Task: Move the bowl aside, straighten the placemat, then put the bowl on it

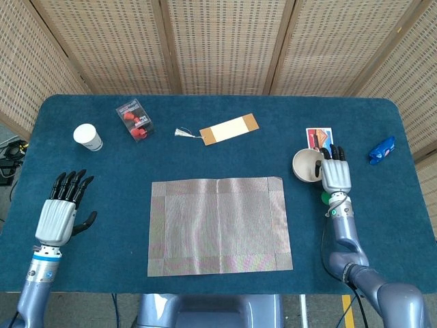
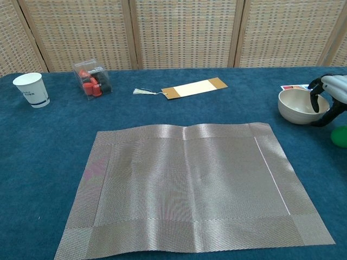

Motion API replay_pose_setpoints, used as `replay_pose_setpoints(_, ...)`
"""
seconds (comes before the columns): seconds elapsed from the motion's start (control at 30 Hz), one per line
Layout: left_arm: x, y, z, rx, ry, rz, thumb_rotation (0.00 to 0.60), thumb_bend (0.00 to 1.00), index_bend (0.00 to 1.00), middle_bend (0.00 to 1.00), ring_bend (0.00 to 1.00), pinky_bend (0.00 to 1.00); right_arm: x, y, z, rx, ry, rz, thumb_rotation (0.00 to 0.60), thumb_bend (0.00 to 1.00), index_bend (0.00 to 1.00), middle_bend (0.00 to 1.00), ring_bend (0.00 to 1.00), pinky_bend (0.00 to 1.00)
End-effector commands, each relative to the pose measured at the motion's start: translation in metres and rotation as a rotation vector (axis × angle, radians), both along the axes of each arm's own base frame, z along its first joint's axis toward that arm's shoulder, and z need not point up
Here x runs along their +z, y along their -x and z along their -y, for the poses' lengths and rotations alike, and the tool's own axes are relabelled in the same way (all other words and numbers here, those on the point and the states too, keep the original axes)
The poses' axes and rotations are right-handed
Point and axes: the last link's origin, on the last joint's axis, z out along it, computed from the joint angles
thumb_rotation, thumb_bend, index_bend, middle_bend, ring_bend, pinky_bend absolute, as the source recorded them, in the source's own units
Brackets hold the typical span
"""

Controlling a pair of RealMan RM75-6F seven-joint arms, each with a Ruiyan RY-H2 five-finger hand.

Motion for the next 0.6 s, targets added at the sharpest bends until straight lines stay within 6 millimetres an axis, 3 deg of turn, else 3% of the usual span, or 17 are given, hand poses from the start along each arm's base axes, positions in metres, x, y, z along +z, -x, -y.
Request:
replay_pose_setpoints(0.03,0.0001,-0.0001,-0.0001,0.000,0.000,0.001,0.600,0.31,0.11,0.00,0.00,0.00,-0.0008,0.0000,-0.0003,0.001,0.001,0.004,0.600,0.42,0.71,0.24,0.05,0.10)
replay_pose_setpoints(0.2,0.0001,-0.0003,0.0001,0.001,0.002,0.006,0.600,0.31,0.12,0.00,0.00,0.00,-0.0024,-0.0006,-0.0004,0.002,-0.001,0.007,0.600,0.50,0.72,0.24,0.05,0.10)
replay_pose_setpoints(0.6,0.0004,-0.0016,0.0009,-0.005,0.005,0.012,0.600,0.30,0.12,0.00,0.00,0.00,-0.0020,-0.0028,-0.0084,0.040,0.003,0.000,0.600,0.49,0.72,0.24,0.05,0.10)
